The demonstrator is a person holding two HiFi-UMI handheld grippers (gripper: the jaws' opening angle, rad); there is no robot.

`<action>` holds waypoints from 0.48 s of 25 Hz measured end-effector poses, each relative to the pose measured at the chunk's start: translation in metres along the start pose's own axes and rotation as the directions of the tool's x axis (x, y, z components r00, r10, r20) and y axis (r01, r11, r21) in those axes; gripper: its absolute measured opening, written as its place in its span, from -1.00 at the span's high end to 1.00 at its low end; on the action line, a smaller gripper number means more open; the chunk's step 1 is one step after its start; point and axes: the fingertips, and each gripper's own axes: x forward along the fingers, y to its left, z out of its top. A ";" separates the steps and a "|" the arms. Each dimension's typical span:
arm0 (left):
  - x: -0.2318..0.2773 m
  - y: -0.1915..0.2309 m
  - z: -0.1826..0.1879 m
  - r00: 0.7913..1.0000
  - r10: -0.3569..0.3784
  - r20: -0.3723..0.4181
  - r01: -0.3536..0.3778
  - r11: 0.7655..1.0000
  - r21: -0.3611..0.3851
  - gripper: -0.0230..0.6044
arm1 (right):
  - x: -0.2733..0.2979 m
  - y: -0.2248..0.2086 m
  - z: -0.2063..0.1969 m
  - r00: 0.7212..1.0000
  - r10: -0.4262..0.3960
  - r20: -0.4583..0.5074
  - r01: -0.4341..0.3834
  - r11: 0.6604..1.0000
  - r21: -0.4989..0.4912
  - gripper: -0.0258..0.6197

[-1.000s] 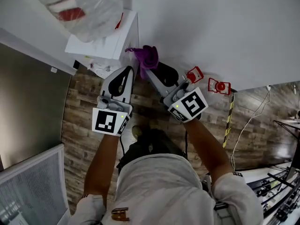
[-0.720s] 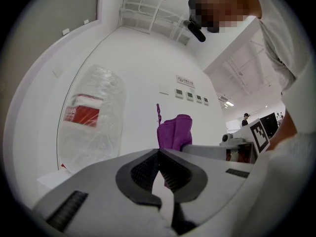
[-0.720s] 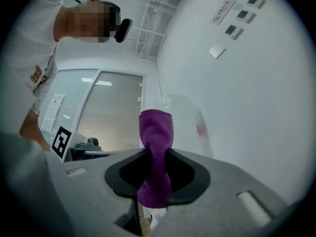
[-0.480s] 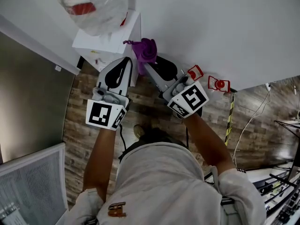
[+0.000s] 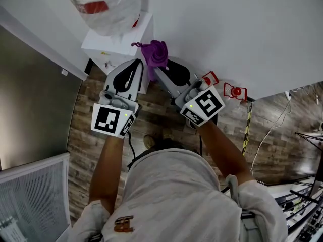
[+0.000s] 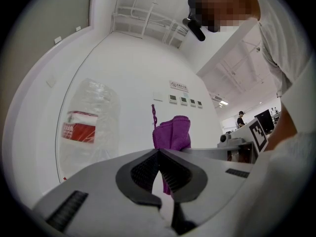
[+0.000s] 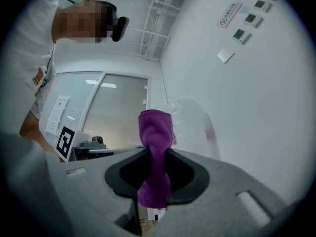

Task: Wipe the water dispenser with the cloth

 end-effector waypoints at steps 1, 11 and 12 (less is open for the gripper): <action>0.000 0.000 0.000 1.000 0.000 -0.002 0.000 1.000 0.001 0.93 | 0.000 0.000 0.000 1.000 0.002 -0.001 -0.002 1.000 0.000 0.64; 0.001 -0.002 -0.005 1.000 0.005 -0.017 -0.005 1.000 -0.006 0.93 | 0.000 -0.002 -0.004 1.000 0.005 -0.016 -0.005 1.000 0.009 0.64; 0.001 -0.002 -0.005 1.000 0.006 -0.019 -0.006 1.000 -0.006 0.93 | 0.000 -0.002 -0.004 1.000 0.006 -0.016 -0.006 1.000 0.009 0.64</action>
